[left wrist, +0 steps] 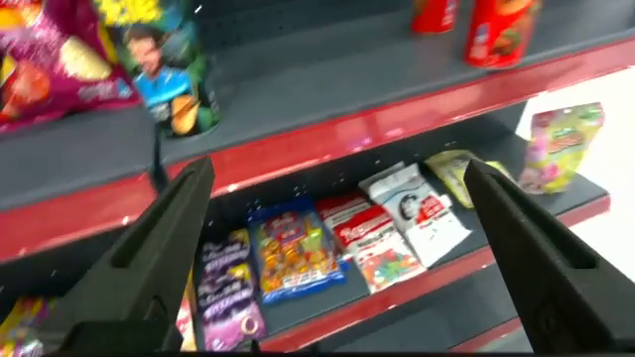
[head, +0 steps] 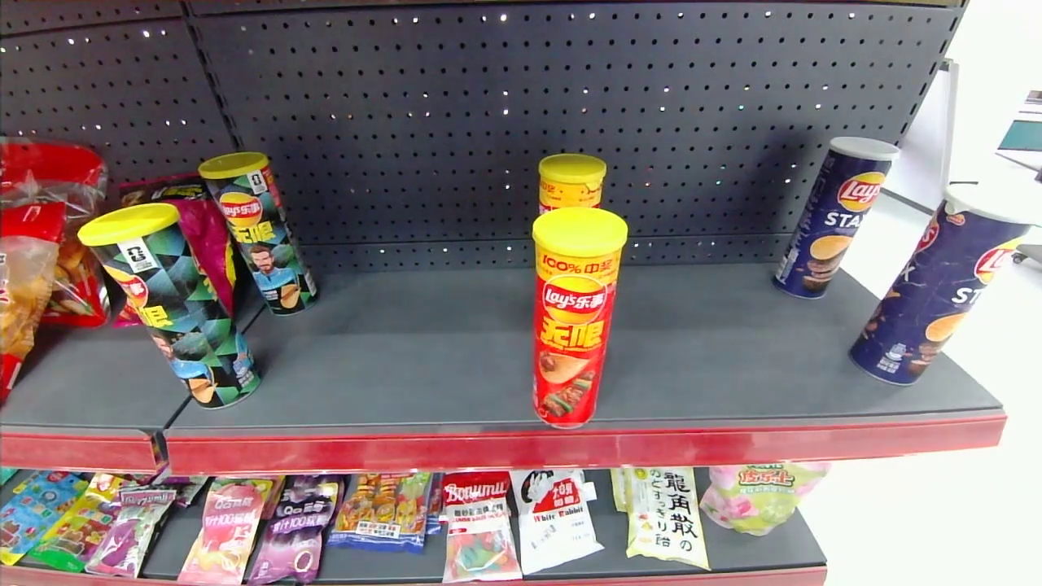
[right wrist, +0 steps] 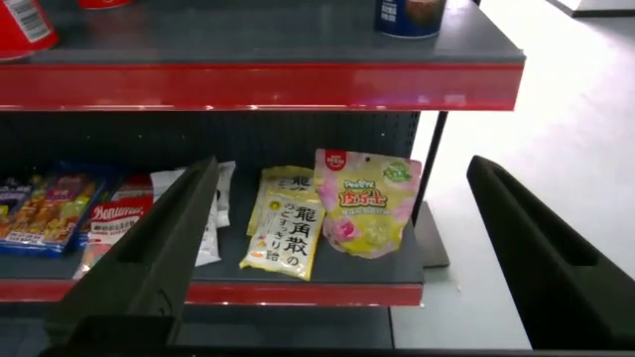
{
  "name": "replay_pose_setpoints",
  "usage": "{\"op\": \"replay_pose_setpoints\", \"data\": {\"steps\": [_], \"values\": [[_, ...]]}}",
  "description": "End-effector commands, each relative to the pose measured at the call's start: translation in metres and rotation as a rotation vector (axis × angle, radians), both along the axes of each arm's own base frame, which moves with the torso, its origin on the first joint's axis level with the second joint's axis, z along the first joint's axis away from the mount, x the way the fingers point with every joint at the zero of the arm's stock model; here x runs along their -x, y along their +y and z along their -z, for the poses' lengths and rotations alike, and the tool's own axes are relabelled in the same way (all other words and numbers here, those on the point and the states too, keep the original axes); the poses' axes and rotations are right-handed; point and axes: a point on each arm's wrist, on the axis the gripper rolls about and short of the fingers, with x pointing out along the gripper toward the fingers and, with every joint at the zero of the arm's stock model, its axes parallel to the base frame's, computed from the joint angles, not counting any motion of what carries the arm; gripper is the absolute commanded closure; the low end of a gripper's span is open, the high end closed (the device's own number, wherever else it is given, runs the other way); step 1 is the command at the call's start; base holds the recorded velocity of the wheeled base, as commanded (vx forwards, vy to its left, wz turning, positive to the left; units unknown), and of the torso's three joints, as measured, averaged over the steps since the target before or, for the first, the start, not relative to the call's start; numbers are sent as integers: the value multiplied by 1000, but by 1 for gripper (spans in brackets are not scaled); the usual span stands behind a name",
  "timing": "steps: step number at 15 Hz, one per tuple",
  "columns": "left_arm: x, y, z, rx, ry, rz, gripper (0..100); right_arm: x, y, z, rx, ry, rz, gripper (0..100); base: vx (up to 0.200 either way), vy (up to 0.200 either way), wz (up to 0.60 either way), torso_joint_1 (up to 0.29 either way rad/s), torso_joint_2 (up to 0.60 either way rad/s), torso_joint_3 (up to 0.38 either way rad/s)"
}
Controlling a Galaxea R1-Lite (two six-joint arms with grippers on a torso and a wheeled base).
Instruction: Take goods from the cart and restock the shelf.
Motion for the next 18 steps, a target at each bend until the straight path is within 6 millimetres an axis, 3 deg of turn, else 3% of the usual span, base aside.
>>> {"op": "replay_pose_setpoints", "data": {"steps": [1,2,3,4,7,11,12,15,18], "values": [[-4,1,13,-2,38,-37,0,3,2,-23,-3,-49,-98,0,0,0,0,0,0,0],[-6,1,20,-5,62,-65,0,-6,3,-70,-57,-14,-162,0,0,0,0,0,0,0],[-8,1,26,-7,77,-91,0,-17,3,-100,-87,7,-182,0,0,0,0,0,0,0],[-10,2,34,-9,89,-117,0,-30,5,-116,-62,39,-236,0,0,0,0,0,0,0],[-13,3,40,8,73,-188,0,-102,18,-133,69,239,-415,0,0,0,0,0,0,0],[-13,4,44,17,113,-232,0,-187,50,-119,102,291,-456,0,0,0,0,0,0,0],[-13,4,44,32,116,-232,0,-201,58,-114,107,297,-453,0,0,0,0,0,0,0],[-13,4,44,30,116,-234,0,-216,88,-94,125,363,-553,0,0,0,0,0,0,0],[-13,4,44,29,115,-241,0,-233,100,-83,133,398,-570,0,0,0,0,0,0,0]]}}
